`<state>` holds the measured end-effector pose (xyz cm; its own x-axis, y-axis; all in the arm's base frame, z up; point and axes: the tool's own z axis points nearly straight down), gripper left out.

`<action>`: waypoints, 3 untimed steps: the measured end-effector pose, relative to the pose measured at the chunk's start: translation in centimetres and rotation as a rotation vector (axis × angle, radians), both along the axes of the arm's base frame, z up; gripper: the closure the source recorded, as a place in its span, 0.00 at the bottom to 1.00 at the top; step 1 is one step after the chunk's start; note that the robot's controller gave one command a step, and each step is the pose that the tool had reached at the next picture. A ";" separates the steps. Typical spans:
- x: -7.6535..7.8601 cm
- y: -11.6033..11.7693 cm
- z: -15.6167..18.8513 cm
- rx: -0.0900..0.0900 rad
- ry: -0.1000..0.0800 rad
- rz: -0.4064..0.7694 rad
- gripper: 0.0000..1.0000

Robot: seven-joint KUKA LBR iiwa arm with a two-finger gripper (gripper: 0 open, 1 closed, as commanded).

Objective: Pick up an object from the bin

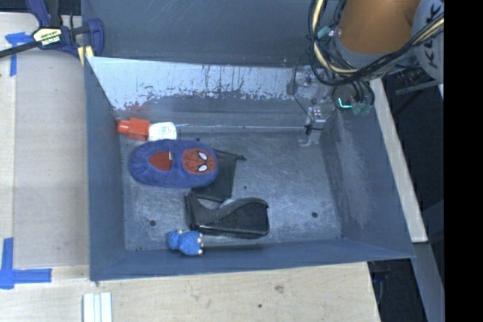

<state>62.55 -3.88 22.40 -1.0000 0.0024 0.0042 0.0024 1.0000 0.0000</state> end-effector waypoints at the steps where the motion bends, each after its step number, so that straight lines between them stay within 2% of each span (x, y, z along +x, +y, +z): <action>1: -0.4 7.4 -11.8 0.003 0.000 0.148 0.00; 2: -4.5 8.2 -15.0 0.001 -0.008 0.703 0.00; 3: -4.4 8.2 -14.9 0.001 -0.010 0.700 1.00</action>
Offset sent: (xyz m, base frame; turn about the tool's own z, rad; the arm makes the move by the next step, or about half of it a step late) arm -0.0027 0.0713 -0.1140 -0.1478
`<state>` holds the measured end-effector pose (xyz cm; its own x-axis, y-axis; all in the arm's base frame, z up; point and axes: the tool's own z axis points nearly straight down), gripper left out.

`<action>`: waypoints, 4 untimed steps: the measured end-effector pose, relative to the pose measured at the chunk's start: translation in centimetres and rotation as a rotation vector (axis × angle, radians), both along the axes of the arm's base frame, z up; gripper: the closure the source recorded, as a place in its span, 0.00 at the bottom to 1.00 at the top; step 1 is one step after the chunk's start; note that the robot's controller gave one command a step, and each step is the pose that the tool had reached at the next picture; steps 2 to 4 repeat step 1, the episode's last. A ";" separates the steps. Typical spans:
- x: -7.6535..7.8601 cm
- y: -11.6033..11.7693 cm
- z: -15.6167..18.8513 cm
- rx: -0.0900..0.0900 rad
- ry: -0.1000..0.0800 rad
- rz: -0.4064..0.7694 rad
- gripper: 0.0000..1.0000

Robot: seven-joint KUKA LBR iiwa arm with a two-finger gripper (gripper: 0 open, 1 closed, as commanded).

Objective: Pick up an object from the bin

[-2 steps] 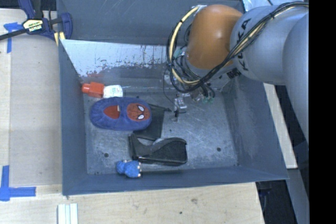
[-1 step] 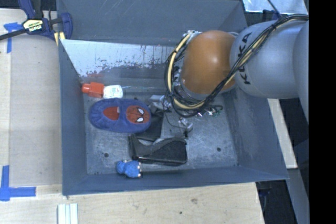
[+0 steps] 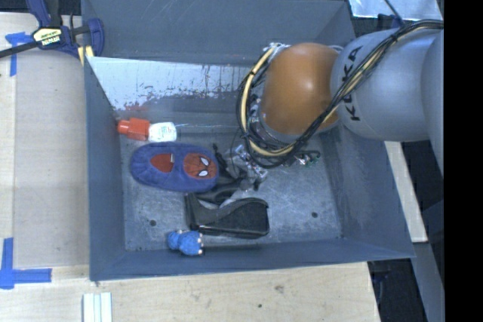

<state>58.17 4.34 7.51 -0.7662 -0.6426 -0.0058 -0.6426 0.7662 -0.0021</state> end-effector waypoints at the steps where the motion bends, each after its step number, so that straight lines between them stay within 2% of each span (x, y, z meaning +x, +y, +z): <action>1: -0.2 -0.9 13.4 -0.001 -0.007 0.019 1.00; 4: -0.2 -0.9 13.4 -0.001 -0.007 0.019 1.00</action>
Offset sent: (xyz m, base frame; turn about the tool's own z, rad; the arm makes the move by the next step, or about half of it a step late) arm -0.0049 -0.0088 0.1285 -0.0231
